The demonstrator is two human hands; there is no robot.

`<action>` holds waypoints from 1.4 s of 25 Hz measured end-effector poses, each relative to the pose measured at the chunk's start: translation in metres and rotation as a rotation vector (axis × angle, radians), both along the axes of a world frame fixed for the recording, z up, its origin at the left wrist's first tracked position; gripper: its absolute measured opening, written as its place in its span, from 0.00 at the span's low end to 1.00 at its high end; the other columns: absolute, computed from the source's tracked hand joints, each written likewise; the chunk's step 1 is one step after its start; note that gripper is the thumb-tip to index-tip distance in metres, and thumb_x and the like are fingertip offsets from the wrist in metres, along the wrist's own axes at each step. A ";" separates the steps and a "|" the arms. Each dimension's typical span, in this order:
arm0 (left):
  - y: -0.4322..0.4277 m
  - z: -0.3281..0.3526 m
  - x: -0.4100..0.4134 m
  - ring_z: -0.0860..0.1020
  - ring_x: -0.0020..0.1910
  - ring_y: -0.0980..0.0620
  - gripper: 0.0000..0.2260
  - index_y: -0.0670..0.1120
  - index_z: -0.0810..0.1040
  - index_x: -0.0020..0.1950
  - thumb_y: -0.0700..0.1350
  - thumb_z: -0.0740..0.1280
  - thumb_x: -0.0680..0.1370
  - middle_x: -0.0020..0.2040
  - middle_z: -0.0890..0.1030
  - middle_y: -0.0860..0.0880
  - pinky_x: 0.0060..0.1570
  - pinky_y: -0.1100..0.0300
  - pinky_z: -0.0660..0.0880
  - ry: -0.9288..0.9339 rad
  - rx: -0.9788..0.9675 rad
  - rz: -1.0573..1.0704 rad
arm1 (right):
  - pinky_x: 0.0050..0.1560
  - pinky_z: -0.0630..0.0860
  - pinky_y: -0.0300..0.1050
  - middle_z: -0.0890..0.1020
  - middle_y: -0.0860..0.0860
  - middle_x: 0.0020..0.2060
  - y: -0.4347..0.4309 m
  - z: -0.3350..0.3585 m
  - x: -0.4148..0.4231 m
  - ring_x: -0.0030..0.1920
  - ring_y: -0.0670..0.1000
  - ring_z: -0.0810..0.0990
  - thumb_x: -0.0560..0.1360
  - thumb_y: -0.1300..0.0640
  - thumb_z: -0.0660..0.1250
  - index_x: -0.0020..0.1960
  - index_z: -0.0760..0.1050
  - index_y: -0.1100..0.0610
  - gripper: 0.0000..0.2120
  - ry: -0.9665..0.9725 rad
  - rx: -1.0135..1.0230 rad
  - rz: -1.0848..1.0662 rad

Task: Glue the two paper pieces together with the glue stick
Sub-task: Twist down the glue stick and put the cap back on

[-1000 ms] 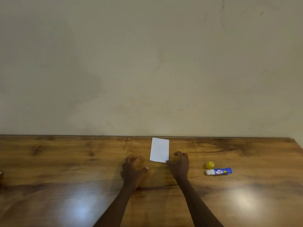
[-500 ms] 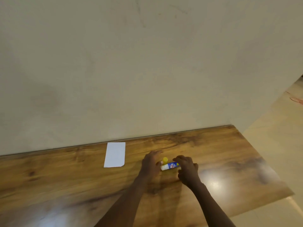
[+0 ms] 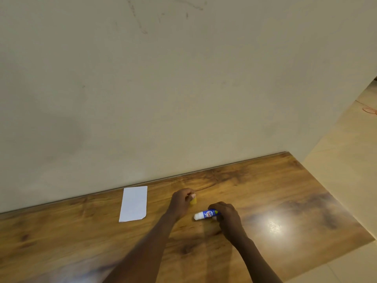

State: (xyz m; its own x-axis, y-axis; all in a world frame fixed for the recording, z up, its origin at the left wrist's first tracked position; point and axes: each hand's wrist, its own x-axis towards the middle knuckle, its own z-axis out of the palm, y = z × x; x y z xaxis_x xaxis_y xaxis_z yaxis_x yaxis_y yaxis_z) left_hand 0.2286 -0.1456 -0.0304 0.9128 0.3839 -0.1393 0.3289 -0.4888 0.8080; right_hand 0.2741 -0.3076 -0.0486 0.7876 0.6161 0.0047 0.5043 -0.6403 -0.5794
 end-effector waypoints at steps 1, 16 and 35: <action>0.003 0.001 -0.003 0.74 0.45 0.50 0.10 0.37 0.77 0.51 0.40 0.58 0.78 0.48 0.79 0.39 0.37 0.61 0.64 -0.018 -0.040 0.083 | 0.46 0.72 0.44 0.83 0.57 0.48 -0.001 0.001 -0.001 0.49 0.58 0.78 0.66 0.71 0.64 0.49 0.79 0.59 0.15 0.041 0.059 -0.016; 0.052 0.132 -0.104 0.78 0.39 0.48 0.14 0.43 0.73 0.45 0.41 0.49 0.81 0.42 0.74 0.44 0.33 0.62 0.77 -0.323 -0.674 0.382 | 0.33 0.73 0.31 0.81 0.53 0.42 0.084 0.142 -0.068 0.35 0.44 0.78 0.73 0.64 0.64 0.56 0.75 0.58 0.12 0.459 0.795 -0.095; 0.118 0.344 -0.186 0.68 0.30 0.54 0.08 0.47 0.76 0.46 0.50 0.69 0.71 0.32 0.71 0.48 0.34 0.62 0.68 -0.744 -0.158 0.326 | 0.40 0.75 0.38 0.80 0.51 0.41 0.187 0.341 -0.167 0.37 0.49 0.79 0.75 0.60 0.61 0.54 0.74 0.55 0.09 0.645 1.121 0.320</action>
